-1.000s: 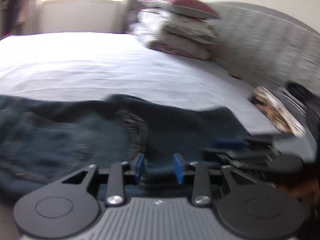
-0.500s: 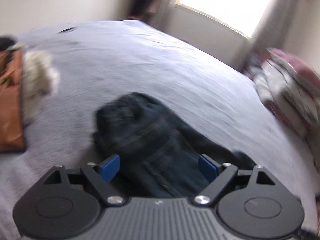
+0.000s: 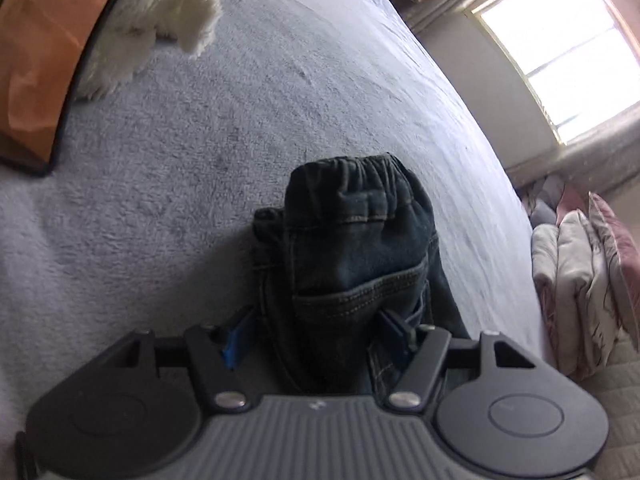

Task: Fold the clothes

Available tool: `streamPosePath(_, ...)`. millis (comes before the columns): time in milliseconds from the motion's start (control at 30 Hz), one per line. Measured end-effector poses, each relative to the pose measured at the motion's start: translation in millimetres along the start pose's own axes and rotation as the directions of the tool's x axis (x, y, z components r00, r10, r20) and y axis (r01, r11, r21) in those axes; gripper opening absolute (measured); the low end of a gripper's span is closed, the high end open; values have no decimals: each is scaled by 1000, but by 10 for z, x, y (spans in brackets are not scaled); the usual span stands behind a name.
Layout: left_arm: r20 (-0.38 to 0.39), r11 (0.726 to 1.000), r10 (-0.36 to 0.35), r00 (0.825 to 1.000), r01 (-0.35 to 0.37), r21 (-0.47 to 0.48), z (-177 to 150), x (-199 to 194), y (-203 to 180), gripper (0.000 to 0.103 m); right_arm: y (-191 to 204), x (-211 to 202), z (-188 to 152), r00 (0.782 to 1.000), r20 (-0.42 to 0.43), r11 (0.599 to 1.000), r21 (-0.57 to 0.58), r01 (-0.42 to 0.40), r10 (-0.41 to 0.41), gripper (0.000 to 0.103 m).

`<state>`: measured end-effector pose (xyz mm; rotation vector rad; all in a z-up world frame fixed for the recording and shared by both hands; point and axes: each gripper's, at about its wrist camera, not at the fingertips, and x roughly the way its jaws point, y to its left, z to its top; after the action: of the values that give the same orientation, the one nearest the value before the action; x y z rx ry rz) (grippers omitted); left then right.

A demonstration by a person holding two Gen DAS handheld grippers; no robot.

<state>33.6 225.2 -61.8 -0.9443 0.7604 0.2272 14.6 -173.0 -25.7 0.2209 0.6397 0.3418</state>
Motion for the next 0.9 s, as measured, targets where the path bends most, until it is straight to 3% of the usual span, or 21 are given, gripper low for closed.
streamPosePath(167, 24, 995, -33, 999, 35, -89, -31, 34, 61, 67, 136, 94, -67, 997, -1, 996, -51, -79, 79, 49)
streamPosePath(200, 29, 994, -29, 999, 32, -100, -37, 36, 66, 57, 162, 107, -83, 996, -1, 994, -55, -93, 93, 47)
streamPosePath(300, 53, 989, -43, 998, 50, -139, -82, 24, 84, 31, 227, 146, -104, 991, -19, 989, -59, -137, 136, 16)
streamPosePath(367, 77, 987, -57, 995, 67, -144, -120, 0, 62, 27, 249, 167, -114, 987, -30, 985, -56, -160, 159, 16)
streamPosePath(600, 199, 993, -114, 973, 112, 24, -257, -204, -292, 23, 268, 190, -81, 985, -88, 986, -65, -155, 149, 15)
streamPosePath(700, 220, 990, -134, 966, 122, 71, -258, -235, -403, 23, 222, 137, 57, 986, -54, 987, -17, -162, 161, 16)
streamPosePath(800, 232, 988, -144, 962, 124, 97, -234, -224, -459, 23, 154, 182, 212, 995, -28, 996, 20, -91, 92, 16)
streamPosePath(900, 230, 987, -144, 962, 123, 101, -207, -198, -453, 23, 106, 373, 290, 997, -80, 999, 29, -16, 18, 17)
